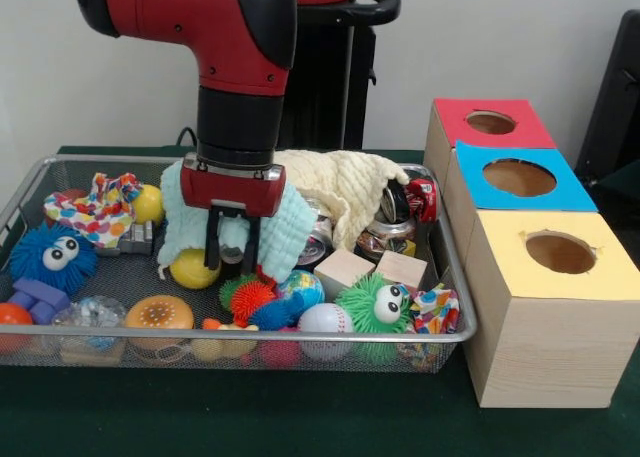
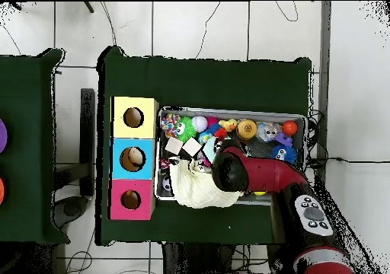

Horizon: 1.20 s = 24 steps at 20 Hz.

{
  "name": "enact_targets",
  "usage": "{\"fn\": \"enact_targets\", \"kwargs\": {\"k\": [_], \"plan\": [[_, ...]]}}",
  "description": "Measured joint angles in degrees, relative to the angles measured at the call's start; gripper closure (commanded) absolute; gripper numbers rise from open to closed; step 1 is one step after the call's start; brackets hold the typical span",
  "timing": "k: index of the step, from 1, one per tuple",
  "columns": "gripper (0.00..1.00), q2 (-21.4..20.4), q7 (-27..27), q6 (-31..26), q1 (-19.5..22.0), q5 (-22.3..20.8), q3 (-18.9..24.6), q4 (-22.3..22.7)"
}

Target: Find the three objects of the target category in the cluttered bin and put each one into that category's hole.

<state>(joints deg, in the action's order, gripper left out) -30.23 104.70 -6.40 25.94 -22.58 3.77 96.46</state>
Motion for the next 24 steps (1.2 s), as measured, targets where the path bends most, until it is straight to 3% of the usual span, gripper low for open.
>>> {"fn": "enact_targets", "kwargs": {"k": [11,12,24], "plan": [[1.00,2.8,0.0,-1.0,1.0,0.3,0.2,-0.1],[0.00,3.1,0.0,-0.7,1.3,0.3,0.2,-0.1],[0.00,4.0,0.0,-0.6,1.3,0.3,0.2,-0.1]]}}
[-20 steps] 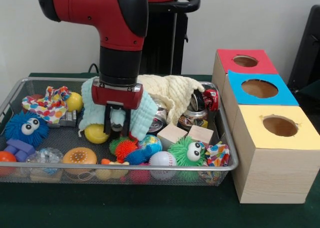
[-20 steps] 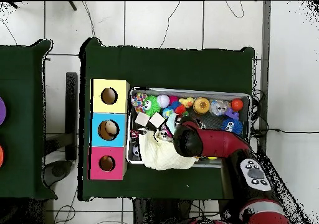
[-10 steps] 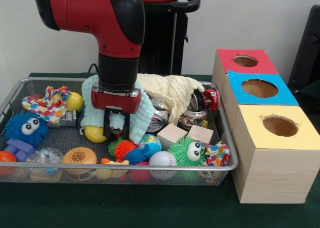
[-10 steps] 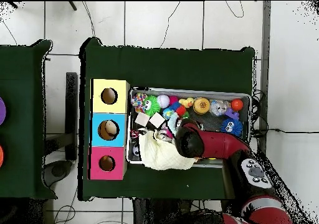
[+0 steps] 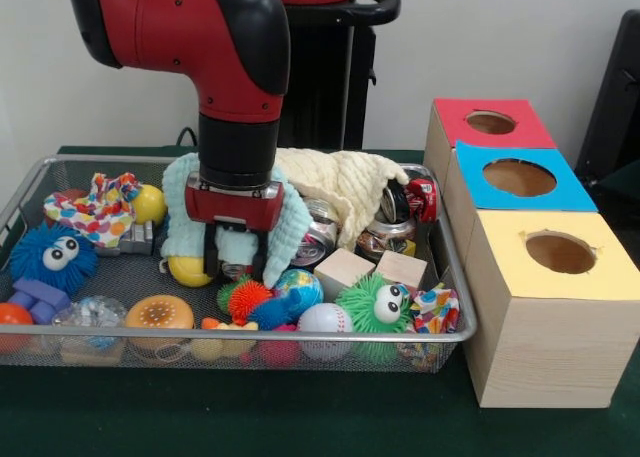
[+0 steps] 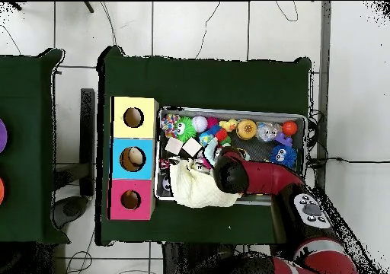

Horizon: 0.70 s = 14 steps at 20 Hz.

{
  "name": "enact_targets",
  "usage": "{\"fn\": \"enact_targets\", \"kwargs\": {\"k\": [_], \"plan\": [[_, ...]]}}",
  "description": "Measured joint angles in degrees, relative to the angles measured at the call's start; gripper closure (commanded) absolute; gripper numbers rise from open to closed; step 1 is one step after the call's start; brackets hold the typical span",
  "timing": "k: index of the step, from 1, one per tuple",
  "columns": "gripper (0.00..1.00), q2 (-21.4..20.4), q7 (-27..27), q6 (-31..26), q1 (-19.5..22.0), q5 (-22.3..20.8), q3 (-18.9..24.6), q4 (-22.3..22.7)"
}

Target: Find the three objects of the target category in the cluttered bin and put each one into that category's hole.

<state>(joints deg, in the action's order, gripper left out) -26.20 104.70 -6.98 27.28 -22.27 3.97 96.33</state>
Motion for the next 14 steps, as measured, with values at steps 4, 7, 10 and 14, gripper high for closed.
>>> {"fn": "enact_targets", "kwargs": {"k": [4,7,10,14], "plan": [[0.00,-0.3,0.0,0.7,0.2,0.0,0.1,0.0],[0.00,-0.9,0.0,1.5,0.6,0.0,0.4,0.1],[0.00,-2.0,0.0,1.9,1.2,0.0,1.1,0.5],[0.00,-3.2,0.0,1.9,2.1,-0.1,2.2,1.0]]}}
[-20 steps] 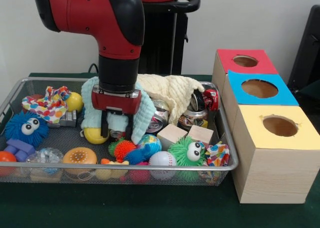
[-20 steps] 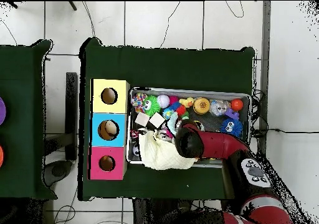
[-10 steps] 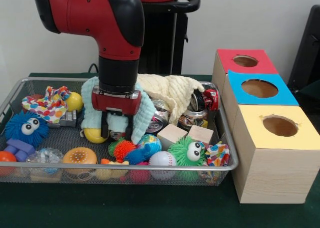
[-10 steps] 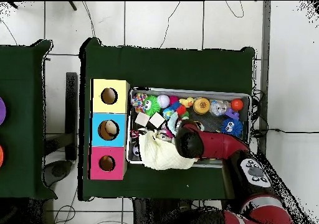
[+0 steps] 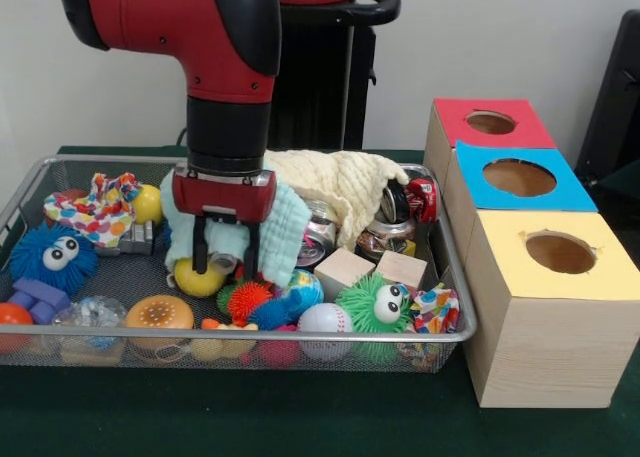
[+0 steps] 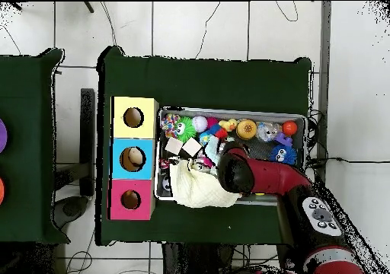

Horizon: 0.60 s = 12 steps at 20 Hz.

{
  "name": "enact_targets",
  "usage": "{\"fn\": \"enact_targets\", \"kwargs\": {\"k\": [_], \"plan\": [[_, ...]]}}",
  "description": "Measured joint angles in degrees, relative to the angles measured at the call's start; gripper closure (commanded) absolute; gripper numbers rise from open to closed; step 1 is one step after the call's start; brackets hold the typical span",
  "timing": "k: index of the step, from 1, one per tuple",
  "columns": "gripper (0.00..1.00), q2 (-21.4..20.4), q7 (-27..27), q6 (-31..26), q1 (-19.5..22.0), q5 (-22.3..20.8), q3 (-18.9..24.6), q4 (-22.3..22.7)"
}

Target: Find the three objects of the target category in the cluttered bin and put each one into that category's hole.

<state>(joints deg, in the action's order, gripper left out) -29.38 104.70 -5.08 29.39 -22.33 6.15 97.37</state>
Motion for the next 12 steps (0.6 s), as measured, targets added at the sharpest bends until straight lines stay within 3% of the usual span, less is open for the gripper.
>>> {"fn": "enact_targets", "kwargs": {"k": [7,12], "plan": [[0.00,0.5,0.0,4.6,-0.1,-1.0,0.1,0.4],[0.00,3.1,0.0,13.2,-1.5,-1.7,-0.7,0.4]]}}
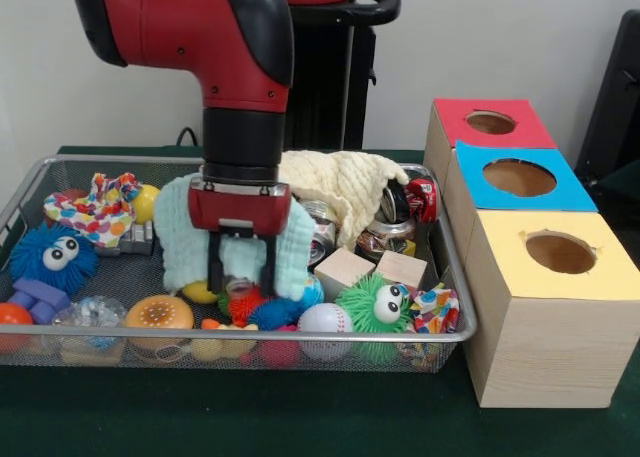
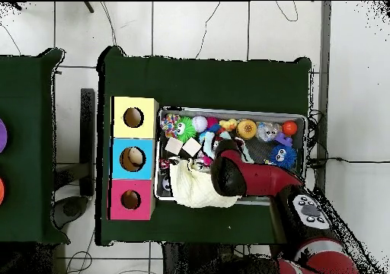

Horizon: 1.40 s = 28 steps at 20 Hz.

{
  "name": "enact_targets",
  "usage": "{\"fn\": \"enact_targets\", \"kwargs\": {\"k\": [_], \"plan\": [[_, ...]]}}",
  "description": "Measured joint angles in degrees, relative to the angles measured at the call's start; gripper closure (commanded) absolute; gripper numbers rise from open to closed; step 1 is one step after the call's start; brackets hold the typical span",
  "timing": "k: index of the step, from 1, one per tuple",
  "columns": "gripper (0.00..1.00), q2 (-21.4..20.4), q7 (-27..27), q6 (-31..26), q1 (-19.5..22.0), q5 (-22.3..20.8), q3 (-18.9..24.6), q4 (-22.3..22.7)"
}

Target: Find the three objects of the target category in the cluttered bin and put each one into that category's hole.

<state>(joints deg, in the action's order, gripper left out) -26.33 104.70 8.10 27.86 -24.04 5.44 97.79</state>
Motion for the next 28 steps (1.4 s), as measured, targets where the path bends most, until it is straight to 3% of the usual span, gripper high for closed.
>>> {"fn": "enact_targets", "kwargs": {"k": [9,16,28], "plan": [[0.00,4.7,0.0,13.0,-2.7,0.0,-2.4,-0.9],[0.00,7.2,0.0,14.9,-5.3,0.0,-7.1,-3.3],[0.00,6.9,0.0,14.8,-3.4,-1.5,-6.8,-4.1]]}}
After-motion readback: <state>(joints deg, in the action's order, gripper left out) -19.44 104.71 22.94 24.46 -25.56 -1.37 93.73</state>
